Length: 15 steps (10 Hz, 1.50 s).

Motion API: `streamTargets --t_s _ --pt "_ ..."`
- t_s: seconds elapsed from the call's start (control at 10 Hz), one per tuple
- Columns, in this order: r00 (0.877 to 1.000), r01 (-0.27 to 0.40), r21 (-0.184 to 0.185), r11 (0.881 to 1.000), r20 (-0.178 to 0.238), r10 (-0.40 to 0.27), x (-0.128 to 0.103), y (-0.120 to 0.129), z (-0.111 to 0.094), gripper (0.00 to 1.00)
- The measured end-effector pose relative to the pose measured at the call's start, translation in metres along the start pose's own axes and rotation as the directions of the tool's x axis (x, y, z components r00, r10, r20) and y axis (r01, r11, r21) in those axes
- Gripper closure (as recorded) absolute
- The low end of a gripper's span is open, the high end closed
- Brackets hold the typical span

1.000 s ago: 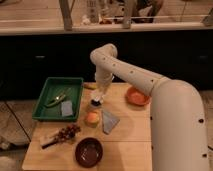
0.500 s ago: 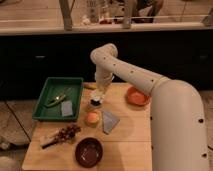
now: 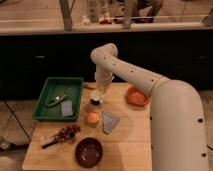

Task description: Place brush in paper cup

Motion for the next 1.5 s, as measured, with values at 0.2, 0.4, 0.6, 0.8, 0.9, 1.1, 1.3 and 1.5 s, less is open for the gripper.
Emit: streamTargets --t_s 0.2,0.4,0.6,0.8,0.9,1.1,1.3,1.5 --pt "1.000 0.023 0.002 1.000 0.006 -0.023 -0.004 -0.003 0.001 0.99" --pt "0.999 0.048 0.004 0.999 0.013 -0.048 -0.008 -0.009 0.003 0.99" --pt "0.997 0.069 0.001 0.998 0.021 -0.069 -0.011 -0.014 0.005 0.99" --pt "0.996 0.086 0.001 0.996 0.029 -0.086 -0.013 -0.020 0.009 0.99" --pt "0.995 0.093 -0.001 0.996 0.033 -0.093 -0.013 -0.023 0.011 0.99" --pt "0.994 0.107 -0.004 0.994 0.040 -0.106 -0.015 -0.028 0.013 0.97" --pt "0.994 0.103 -0.009 0.995 0.047 -0.103 -0.013 -0.027 0.016 0.81" --pt "0.994 0.098 -0.015 0.995 0.053 -0.097 -0.012 -0.026 0.020 0.62"
